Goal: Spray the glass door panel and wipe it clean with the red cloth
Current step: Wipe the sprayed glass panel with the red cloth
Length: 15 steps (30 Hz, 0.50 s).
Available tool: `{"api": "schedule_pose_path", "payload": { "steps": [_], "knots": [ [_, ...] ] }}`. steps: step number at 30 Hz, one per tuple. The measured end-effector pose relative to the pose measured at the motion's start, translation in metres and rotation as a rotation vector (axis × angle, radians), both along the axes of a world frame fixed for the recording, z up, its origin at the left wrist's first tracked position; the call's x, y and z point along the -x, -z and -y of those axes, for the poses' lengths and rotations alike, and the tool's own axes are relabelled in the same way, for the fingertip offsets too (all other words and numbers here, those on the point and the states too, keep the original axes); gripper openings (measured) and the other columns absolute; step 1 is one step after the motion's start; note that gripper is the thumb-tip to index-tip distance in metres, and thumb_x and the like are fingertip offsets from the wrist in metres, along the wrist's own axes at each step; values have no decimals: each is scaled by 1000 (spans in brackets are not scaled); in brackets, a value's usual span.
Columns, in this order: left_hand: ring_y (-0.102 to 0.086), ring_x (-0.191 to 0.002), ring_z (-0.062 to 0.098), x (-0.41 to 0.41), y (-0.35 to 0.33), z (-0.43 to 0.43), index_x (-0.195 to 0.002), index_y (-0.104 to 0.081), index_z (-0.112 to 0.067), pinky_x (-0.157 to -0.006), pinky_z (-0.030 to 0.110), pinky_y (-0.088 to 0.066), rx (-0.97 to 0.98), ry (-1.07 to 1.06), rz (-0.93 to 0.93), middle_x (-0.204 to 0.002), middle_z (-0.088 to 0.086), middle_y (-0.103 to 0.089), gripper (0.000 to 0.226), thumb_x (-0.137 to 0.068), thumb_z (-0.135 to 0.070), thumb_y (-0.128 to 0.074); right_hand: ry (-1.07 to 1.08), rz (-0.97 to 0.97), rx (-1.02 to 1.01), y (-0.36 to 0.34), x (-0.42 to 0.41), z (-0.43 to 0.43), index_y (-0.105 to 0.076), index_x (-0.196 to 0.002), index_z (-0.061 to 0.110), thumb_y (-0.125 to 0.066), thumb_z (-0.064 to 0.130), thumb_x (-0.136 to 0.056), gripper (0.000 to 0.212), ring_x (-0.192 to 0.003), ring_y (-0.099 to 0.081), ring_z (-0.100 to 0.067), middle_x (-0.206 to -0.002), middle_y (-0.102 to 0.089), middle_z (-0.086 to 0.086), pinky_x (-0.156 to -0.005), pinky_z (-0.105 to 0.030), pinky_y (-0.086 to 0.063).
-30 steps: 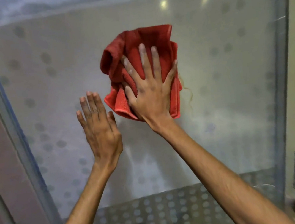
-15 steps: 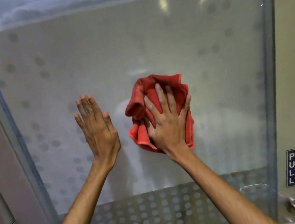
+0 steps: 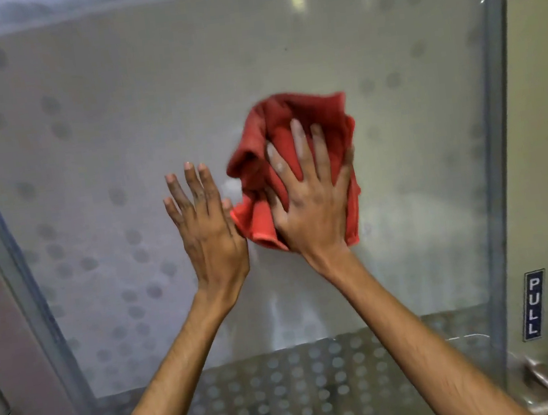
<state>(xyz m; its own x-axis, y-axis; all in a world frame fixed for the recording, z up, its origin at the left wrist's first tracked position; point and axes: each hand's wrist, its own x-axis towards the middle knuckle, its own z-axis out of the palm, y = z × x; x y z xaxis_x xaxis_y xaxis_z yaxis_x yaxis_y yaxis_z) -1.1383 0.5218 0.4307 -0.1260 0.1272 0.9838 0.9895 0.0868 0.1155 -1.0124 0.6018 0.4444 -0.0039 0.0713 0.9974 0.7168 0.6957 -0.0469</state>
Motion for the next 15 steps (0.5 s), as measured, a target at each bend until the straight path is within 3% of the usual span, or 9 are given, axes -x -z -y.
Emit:
{"api": "schedule_pose_path", "payload": {
  "steps": [2, 6, 10, 15],
  "knots": [
    [0, -152, 39, -3, 6, -1, -156, -15, -4, -124, 48, 4, 12, -4, 6, -165, 14, -10, 56, -105, -14, -34, 3, 12, 30, 48, -15, -8, -48, -145, 33, -56, 46, -93, 55, -154, -20, -29, -163, -30, -9, -119, -67, -9],
    [3, -153, 38, -6, 16, 0, -157, -13, -7, -124, 49, 6, 39, -27, 25, -166, 12, -8, 58, -103, -19, -31, 68, 98, 128, 112, -63, -27, -44, -144, 30, -53, 49, -87, 61, -151, -22, -30, -163, -25, -8, -111, -74, -22],
    [-2, -153, 37, -13, 13, -1, -156, -16, -4, -124, 49, 2, 54, -16, 22, -165, 15, -11, 58, -102, -16, -34, 115, -136, 291, 52, -78, -34, -57, -135, 21, -48, 45, -93, 49, -154, -15, -33, -165, -23, -12, -114, -75, -7],
    [0, -154, 32, -17, 1, -4, -156, -13, -6, -126, 41, 4, 26, 34, 24, -166, 12, -10, 59, -102, -13, -34, 107, -315, 328, -56, -60, -25, -41, -150, 38, -38, 65, -91, 65, -154, -11, -35, -167, -17, -11, -111, -77, -5]
  ]
}}
